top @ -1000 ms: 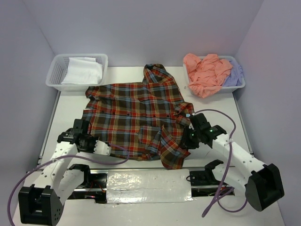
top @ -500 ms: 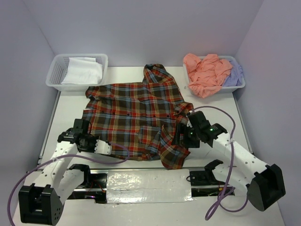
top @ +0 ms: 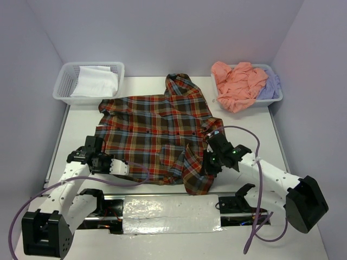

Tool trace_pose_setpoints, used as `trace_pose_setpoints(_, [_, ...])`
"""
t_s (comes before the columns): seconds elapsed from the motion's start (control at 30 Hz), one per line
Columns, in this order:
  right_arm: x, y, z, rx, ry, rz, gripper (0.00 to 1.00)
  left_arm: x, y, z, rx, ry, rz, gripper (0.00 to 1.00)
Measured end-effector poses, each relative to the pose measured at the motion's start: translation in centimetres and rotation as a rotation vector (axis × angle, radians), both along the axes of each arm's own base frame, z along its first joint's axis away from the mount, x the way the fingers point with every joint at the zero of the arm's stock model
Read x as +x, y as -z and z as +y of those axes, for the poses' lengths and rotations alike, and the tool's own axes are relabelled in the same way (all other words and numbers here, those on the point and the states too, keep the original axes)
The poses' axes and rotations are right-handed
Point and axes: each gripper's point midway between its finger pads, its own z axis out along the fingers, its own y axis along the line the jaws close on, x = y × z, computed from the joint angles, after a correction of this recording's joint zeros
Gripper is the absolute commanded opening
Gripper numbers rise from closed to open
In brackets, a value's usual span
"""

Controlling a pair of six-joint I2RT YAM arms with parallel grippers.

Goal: Fold and stack the long sleeve shirts
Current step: Fold the shirt

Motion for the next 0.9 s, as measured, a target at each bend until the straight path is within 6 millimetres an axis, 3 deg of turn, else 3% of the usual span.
trace_pose_setpoints(0.03, [0.0,0.0,0.0,-0.006,-0.004,-0.002,0.00,0.0,0.0,0.0,-0.002,-0.007,0.000,0.00])
trace_pose_setpoints(0.13, [0.2,-0.6,-0.4,-0.021,0.006,-0.028,0.00,0.1,-0.5,0.0,-0.017,-0.054,-0.003,0.00])
trace_pose_setpoints(0.23, [0.8,-2.9,-0.9,-0.021,0.047,-0.091,0.00,0.8,-2.2,0.1,-0.032,-0.109,-0.030,0.00])
trace_pose_setpoints(0.33, [1.7,-7.5,-1.4,0.011,0.106,-0.196,0.00,1.4,-4.2,0.2,-0.048,-0.168,-0.070,0.00])
trace_pose_setpoints(0.47, [3.1,-16.2,-2.5,0.073,0.185,-0.393,0.00,1.3,-6.3,0.2,-0.068,-0.217,-0.102,0.00])
trace_pose_setpoints(0.53, [3.2,-19.5,-3.4,0.087,0.220,-0.467,0.00,1.1,-7.2,0.3,-0.072,-0.231,-0.114,0.00])
trace_pose_setpoints(0.6, [2.6,-21.3,-4.5,0.094,0.244,-0.511,0.00,1.0,-8.1,0.4,-0.074,-0.240,-0.133,0.00])
trace_pose_setpoints(0.73, [0.5,-22.4,-6.5,0.080,0.260,-0.529,0.00,0.5,-9.9,0.6,-0.072,-0.257,-0.161,0.00])
trace_pose_setpoints(0.8, [-0.6,-24.2,-7.7,0.087,0.273,-0.563,0.00,0.0,-10.5,0.6,-0.072,-0.254,-0.163,0.00])
trace_pose_setpoints(0.9, [-2.2,-29.4,-9.4,0.160,0.295,-0.685,0.00,-1.0,-10.7,0.6,-0.067,-0.232,-0.147,0.00])
